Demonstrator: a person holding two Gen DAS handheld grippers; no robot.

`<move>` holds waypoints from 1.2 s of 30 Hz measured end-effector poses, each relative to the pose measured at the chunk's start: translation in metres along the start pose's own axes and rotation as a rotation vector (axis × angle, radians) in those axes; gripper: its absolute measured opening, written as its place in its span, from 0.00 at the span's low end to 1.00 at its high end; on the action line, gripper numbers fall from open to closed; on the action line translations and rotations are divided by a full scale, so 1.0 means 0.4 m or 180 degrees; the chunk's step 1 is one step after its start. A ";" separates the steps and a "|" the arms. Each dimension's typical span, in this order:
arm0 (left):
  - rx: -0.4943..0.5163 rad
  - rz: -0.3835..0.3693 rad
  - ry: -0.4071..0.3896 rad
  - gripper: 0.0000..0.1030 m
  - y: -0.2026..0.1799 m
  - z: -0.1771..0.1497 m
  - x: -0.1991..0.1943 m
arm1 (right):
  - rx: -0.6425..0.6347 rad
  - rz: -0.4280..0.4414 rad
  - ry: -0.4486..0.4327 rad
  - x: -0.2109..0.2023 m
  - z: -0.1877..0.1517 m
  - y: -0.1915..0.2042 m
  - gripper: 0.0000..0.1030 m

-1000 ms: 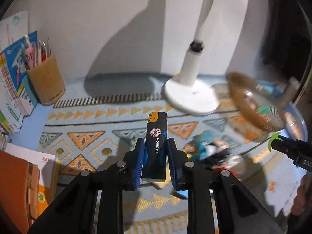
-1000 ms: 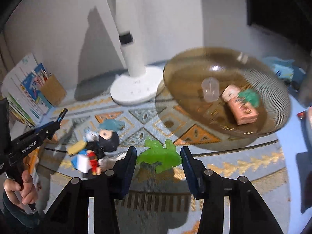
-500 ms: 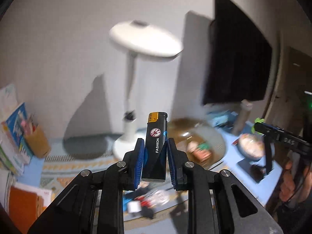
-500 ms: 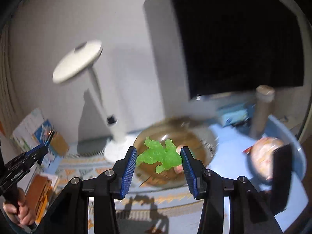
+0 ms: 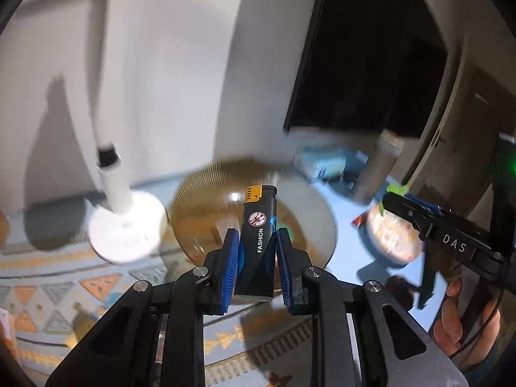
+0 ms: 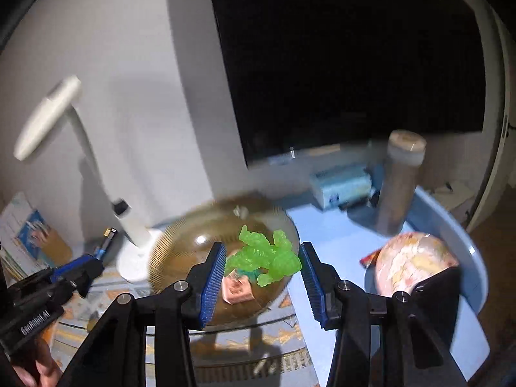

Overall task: Organize rigid objects
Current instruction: 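Drop the black lighter into the amber bowl with left tool while right tool drops the frog in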

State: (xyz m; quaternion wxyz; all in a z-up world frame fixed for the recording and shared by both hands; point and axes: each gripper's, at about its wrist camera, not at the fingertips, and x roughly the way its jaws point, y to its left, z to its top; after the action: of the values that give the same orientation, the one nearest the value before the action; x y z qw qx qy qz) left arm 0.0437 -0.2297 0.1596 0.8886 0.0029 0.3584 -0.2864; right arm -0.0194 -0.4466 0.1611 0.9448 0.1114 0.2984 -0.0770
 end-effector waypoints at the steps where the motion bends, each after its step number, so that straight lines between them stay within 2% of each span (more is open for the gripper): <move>1: 0.0006 0.0012 0.0073 0.20 0.004 -0.011 0.033 | 0.0003 0.0000 0.0101 0.042 -0.012 -0.003 0.44; 6: -0.0031 -0.0040 0.0352 0.20 0.008 -0.034 0.149 | -0.0023 0.0000 0.0414 0.164 -0.050 -0.008 0.45; 10: -0.0046 -0.0074 0.0460 0.20 0.006 -0.041 0.193 | 0.0050 -0.0052 0.0510 0.210 -0.056 -0.022 0.45; 11: -0.0012 -0.0054 0.0443 0.23 -0.001 -0.039 0.200 | 0.0069 -0.0058 0.0532 0.221 -0.054 -0.027 0.45; 12: 0.0013 -0.0052 0.0440 0.37 -0.004 -0.036 0.200 | 0.0090 -0.0052 0.0554 0.230 -0.053 -0.030 0.52; 13: 0.0017 -0.0070 0.0427 0.43 -0.006 -0.032 0.194 | 0.0101 -0.0001 0.0561 0.237 -0.051 -0.033 0.66; 14: 0.0009 -0.0086 0.0397 0.50 -0.005 -0.030 0.183 | 0.0104 0.0021 0.0540 0.237 -0.049 -0.033 0.69; 18: -0.0021 -0.0091 0.0281 0.53 0.011 -0.022 0.119 | 0.0044 -0.0065 0.0339 0.188 -0.043 -0.024 0.69; 22: -0.0088 -0.0136 0.0142 0.53 0.041 -0.033 0.018 | 0.0129 0.0094 0.0314 0.141 -0.045 -0.024 0.69; 25: -0.0063 -0.0066 0.0046 0.53 0.059 -0.044 -0.048 | 0.0003 0.0049 0.0228 0.115 -0.040 0.002 0.69; 27: -0.0059 0.0028 0.0012 0.53 0.075 -0.059 -0.092 | -0.0068 0.0117 0.0233 0.110 -0.032 0.014 0.69; 28: -0.0061 0.0046 0.0014 0.54 0.086 -0.069 -0.112 | -0.0095 0.0141 0.0258 0.104 -0.033 0.012 0.69; 30: -0.0075 0.0073 -0.0027 0.68 0.107 -0.085 -0.143 | -0.0089 0.0083 0.0288 0.087 -0.055 -0.013 0.69; 33: -0.0166 0.0090 -0.0134 0.70 0.147 -0.120 -0.177 | 0.0072 -0.0021 0.0467 0.094 -0.124 -0.069 0.69; 36: -0.0229 0.0100 -0.0094 0.70 0.171 -0.144 -0.178 | 0.0231 -0.0070 0.0862 0.161 -0.211 -0.111 0.69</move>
State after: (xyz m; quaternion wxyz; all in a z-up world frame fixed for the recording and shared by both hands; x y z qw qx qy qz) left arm 0.0009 -0.1241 0.1485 0.8976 -0.0277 0.3552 -0.2594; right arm -0.0228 -0.4727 0.0493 0.8903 0.1516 0.4214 -0.0823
